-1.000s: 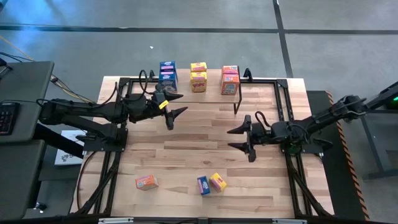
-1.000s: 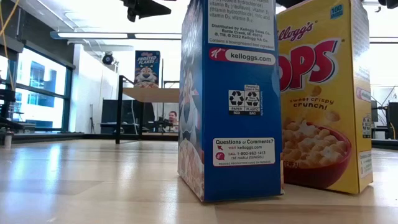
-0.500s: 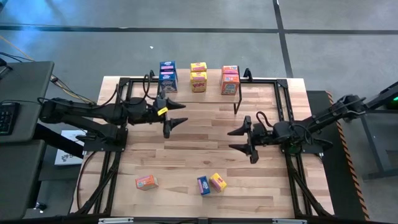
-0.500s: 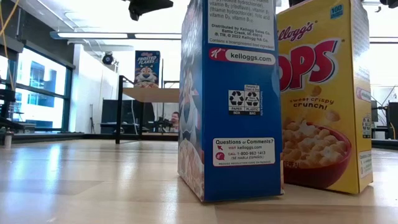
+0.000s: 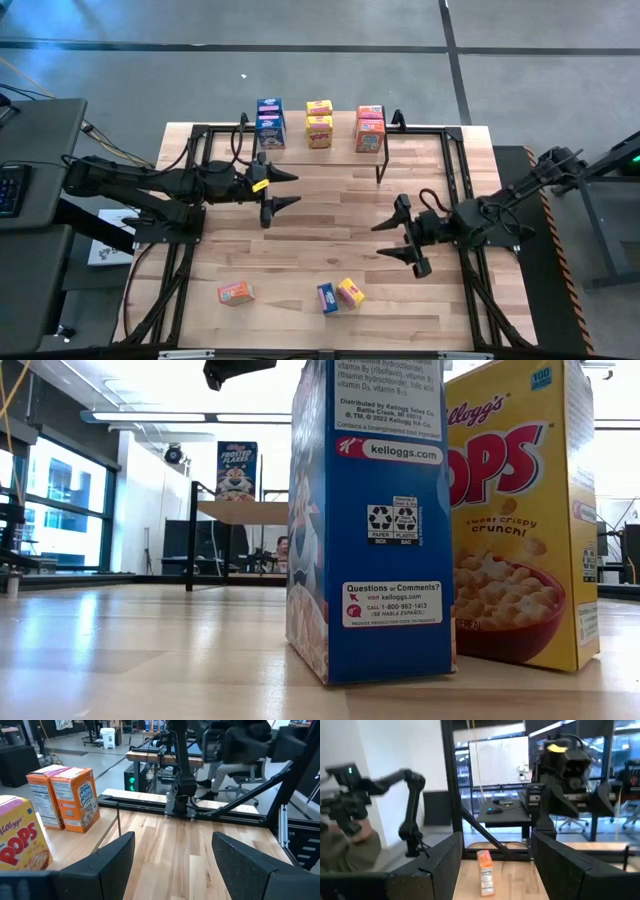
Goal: Stack cereal on shelf
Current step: Put the yellow cereal box on the shelf
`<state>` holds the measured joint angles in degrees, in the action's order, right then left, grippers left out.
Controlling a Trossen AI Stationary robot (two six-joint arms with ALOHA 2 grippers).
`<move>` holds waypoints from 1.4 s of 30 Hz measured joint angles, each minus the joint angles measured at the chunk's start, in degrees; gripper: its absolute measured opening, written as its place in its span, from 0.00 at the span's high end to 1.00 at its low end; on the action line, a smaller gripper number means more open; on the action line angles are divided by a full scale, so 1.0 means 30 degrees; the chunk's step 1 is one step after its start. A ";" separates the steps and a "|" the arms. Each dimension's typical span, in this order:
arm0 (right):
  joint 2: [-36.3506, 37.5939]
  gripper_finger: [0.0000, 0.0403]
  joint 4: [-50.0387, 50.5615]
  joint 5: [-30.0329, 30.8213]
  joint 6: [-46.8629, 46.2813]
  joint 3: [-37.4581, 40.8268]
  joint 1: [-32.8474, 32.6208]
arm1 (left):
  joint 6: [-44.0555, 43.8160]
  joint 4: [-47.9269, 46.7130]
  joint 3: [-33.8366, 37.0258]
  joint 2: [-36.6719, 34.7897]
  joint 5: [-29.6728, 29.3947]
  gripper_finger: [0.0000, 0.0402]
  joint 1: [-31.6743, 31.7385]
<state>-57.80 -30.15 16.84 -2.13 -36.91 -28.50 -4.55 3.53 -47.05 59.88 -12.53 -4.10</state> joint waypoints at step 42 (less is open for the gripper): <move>-1.0529 0.43 2.1771 -0.0657 -1.6987 -1.4978 -0.0512 | -0.0782 -0.1960 -0.0007 -0.0117 -0.0007 0.37 0.0015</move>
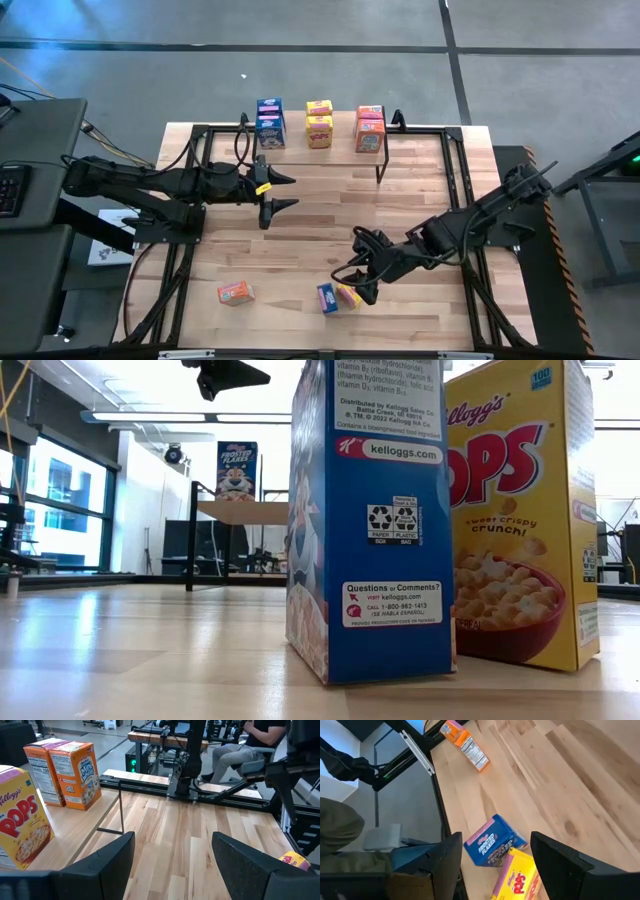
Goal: Stack cereal on shelf
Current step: Put the yellow cereal box on the shelf
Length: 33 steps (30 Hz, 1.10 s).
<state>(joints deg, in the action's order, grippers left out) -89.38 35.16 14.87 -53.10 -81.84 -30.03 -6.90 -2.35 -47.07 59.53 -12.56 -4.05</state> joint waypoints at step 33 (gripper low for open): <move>-0.1321 0.34 0.0576 -0.0042 -0.3042 0.0058 -0.1548 | -0.0115 -0.0022 0.0000 0.0015 -0.0007 0.37 0.0000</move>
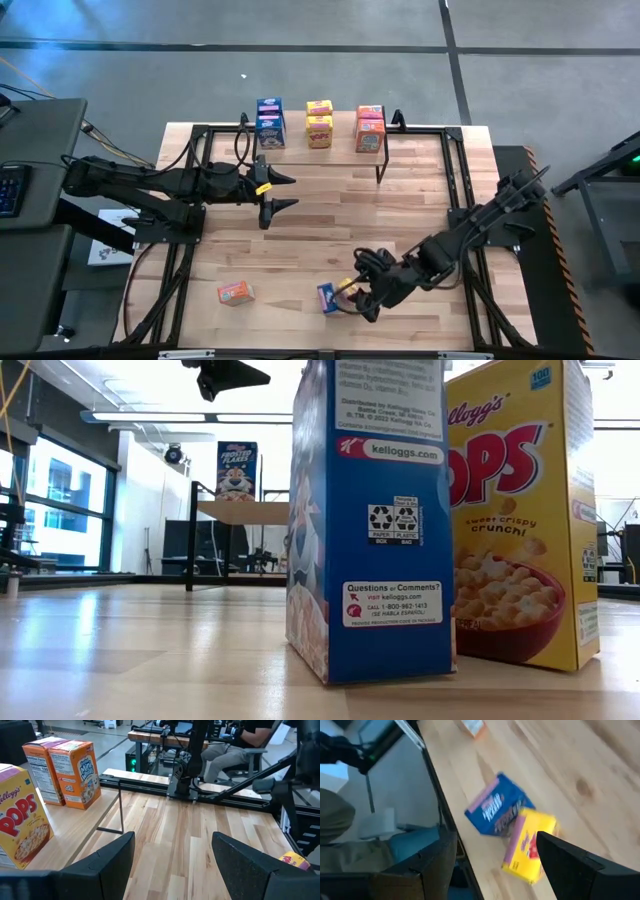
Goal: Stack cereal on shelf
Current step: Put the yellow cereal box on the shelf
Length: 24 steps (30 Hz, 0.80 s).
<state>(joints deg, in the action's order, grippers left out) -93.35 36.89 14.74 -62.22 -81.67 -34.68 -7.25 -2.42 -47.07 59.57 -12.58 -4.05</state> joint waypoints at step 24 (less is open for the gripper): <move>-0.2636 0.34 0.2185 -0.0430 -0.2335 0.0015 -0.0372 | -0.0044 0.0014 0.0000 0.0000 0.0000 0.37 0.0000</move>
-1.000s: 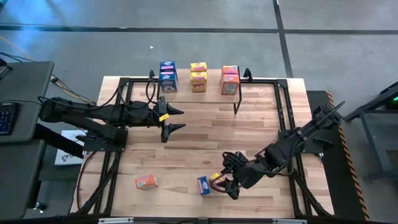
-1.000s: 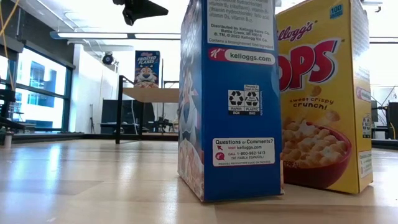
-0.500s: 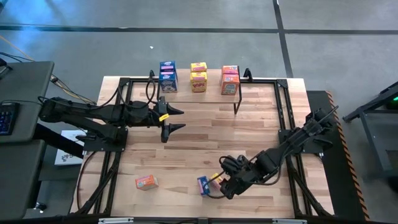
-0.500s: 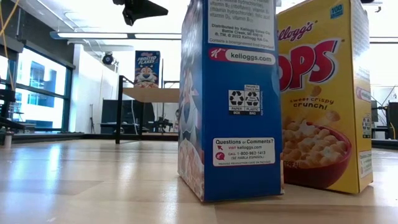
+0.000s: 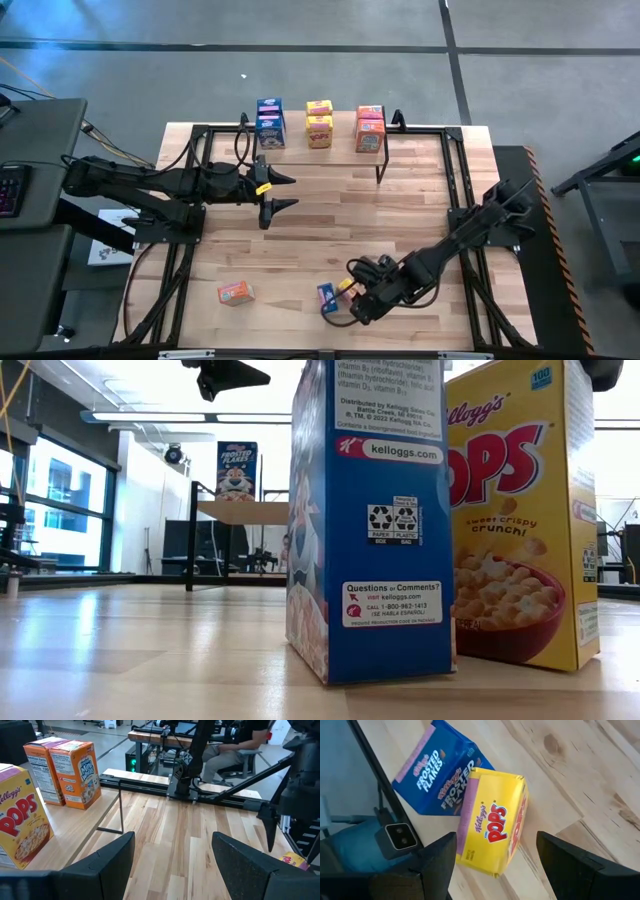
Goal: Stack cereal on shelf
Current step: Put the yellow cereal box on the shelf
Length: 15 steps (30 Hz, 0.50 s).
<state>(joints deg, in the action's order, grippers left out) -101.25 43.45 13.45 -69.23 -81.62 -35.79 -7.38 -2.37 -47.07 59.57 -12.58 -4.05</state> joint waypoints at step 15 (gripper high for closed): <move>-0.0509 0.34 -0.0307 0.0025 0.0086 -0.0537 0.0000 | 0.0000 -0.0012 0.0000 0.0000 0.0000 0.37 0.0000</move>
<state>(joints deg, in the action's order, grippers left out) -102.78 42.53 13.53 -68.97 -83.24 -35.79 -7.38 -2.41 -47.07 59.57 -12.58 -4.05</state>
